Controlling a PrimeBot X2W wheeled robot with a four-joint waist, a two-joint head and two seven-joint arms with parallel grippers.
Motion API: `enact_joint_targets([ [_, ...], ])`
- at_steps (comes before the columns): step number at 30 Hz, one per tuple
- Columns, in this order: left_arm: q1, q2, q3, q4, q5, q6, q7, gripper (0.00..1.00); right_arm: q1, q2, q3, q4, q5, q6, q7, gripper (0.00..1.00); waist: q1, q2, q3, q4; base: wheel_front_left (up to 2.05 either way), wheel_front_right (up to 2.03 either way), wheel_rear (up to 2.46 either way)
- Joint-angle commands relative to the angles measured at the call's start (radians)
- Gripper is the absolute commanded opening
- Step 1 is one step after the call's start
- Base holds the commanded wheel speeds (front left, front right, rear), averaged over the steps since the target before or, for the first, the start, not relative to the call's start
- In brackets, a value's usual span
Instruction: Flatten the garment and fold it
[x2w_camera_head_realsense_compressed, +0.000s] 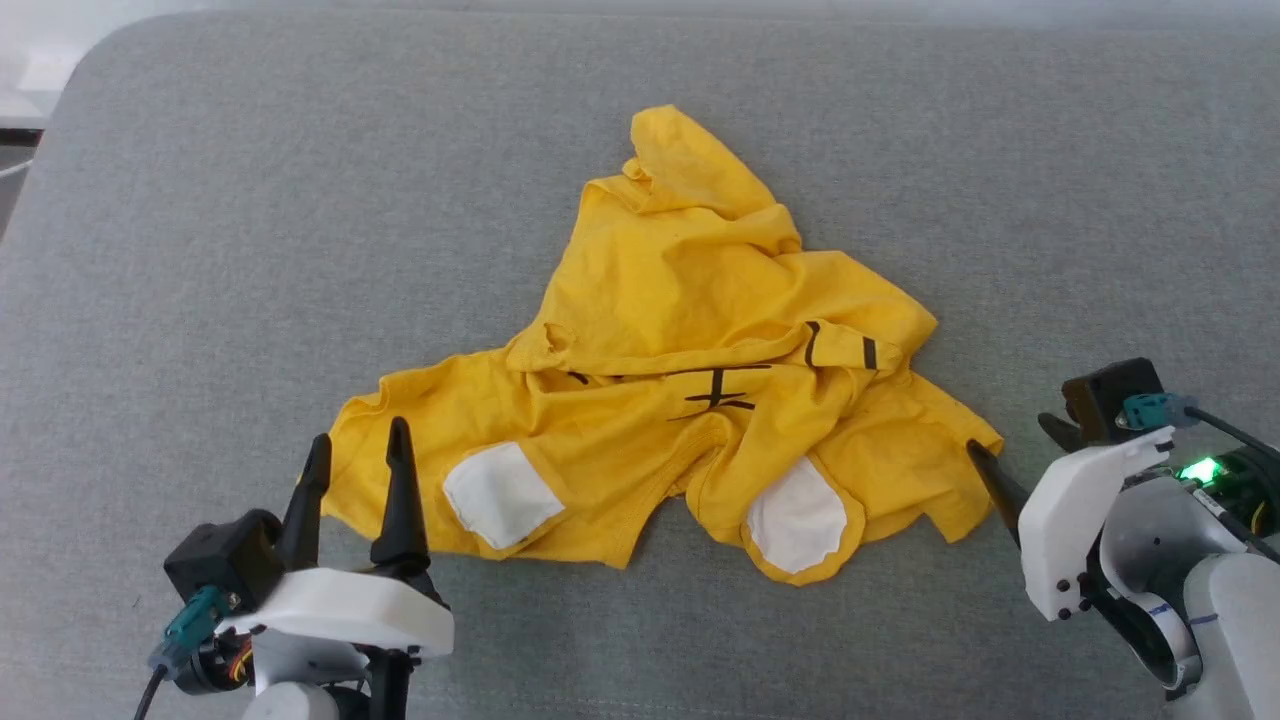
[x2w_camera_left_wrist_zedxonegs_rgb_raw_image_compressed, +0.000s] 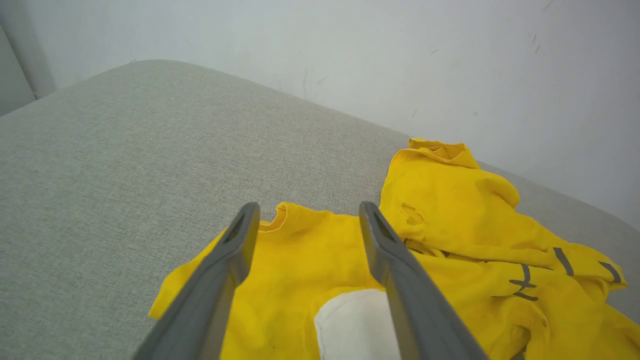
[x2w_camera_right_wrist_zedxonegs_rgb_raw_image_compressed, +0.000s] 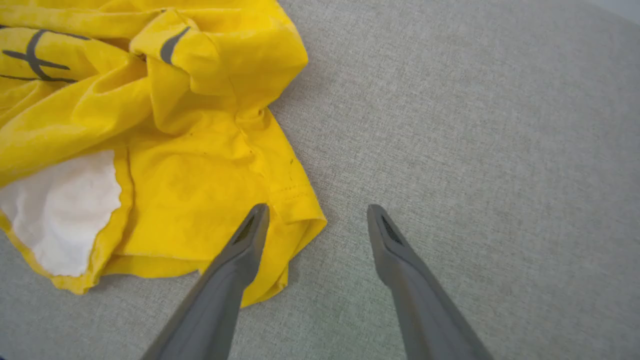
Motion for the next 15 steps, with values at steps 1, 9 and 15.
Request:
enact_joint_targets([
  [1, -0.01, 0.003, -0.001, 0.003, 0.01, -0.003, -0.003, 1.0, -0.009, 0.0, 0.001, 0.014, 0.002, -0.001, -0.008, 1.0, 0.0, 0.0, 0.001, 0.008, 0.0, 0.0, 0.0],
  [9, -0.016, 0.007, -0.011, 0.003, 0.013, -0.003, 0.0, 1.0, -0.06, -0.011, 0.047, 0.15, 0.01, -0.001, -0.028, 0.44, 0.0, 0.0, 0.005, 0.035, 0.0, 0.0, 0.0],
  [15, -0.015, 0.006, -0.015, 0.009, 0.01, -0.002, -0.002, 1.0, -0.092, 0.007, 0.036, 0.199, 0.016, -0.001, -0.068, 0.0, 0.0, 0.0, -0.005, 0.034, 0.0, 0.0, 0.0],
])
